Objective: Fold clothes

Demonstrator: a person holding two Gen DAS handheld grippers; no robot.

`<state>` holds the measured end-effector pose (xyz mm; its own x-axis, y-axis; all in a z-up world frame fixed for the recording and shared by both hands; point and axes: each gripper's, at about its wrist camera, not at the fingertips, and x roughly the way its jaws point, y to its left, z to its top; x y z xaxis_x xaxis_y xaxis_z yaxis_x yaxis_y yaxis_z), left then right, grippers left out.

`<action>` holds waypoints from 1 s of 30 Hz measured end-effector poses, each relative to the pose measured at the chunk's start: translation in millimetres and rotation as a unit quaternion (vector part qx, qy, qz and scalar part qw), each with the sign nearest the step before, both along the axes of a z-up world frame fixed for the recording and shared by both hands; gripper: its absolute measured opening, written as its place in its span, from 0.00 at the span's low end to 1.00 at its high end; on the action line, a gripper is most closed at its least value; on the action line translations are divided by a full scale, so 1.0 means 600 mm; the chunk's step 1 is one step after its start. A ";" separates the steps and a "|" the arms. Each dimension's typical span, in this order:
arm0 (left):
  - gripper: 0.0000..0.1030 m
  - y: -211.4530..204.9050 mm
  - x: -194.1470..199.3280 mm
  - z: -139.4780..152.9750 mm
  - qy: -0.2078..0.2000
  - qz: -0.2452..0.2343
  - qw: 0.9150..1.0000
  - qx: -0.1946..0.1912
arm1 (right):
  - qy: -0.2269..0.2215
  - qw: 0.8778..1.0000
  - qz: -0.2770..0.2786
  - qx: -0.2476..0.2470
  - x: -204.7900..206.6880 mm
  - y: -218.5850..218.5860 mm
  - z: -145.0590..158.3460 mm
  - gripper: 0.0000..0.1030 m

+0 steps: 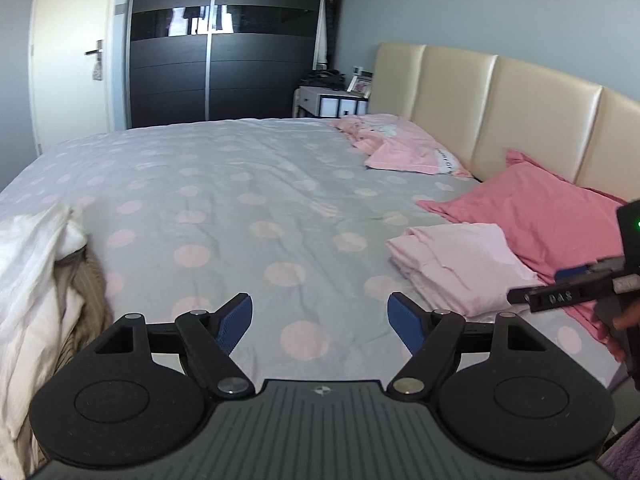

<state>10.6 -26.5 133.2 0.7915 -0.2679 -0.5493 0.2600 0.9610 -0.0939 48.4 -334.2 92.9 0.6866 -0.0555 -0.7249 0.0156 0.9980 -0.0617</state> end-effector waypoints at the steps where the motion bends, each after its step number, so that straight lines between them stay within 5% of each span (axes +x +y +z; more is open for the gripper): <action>1: 0.72 0.006 -0.008 -0.005 -0.002 0.008 1.000 0.002 | 0.003 1.000 -0.003 0.006 -0.012 0.009 -0.005 0.96; 7: 0.72 0.035 -0.056 -0.042 -0.001 0.044 0.999 -0.006 | 0.007 0.999 -0.020 0.046 -0.089 0.053 -0.048 0.96; 17: 0.72 0.062 -0.092 -0.138 0.049 0.114 0.992 -0.001 | -0.008 0.999 -0.012 0.044 -0.163 0.133 -0.104 0.96; 30: 0.72 0.067 -0.064 -0.194 0.059 0.148 0.987 0.033 | -0.031 0.998 0.043 0.022 -0.140 0.202 -0.126 0.96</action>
<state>-27.7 13.5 16.8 0.7595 0.0044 -0.6505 -0.0412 0.9983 -0.0413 -35.7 -212.9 17.4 0.7317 0.0364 -0.6807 -0.0671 0.9976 -0.0188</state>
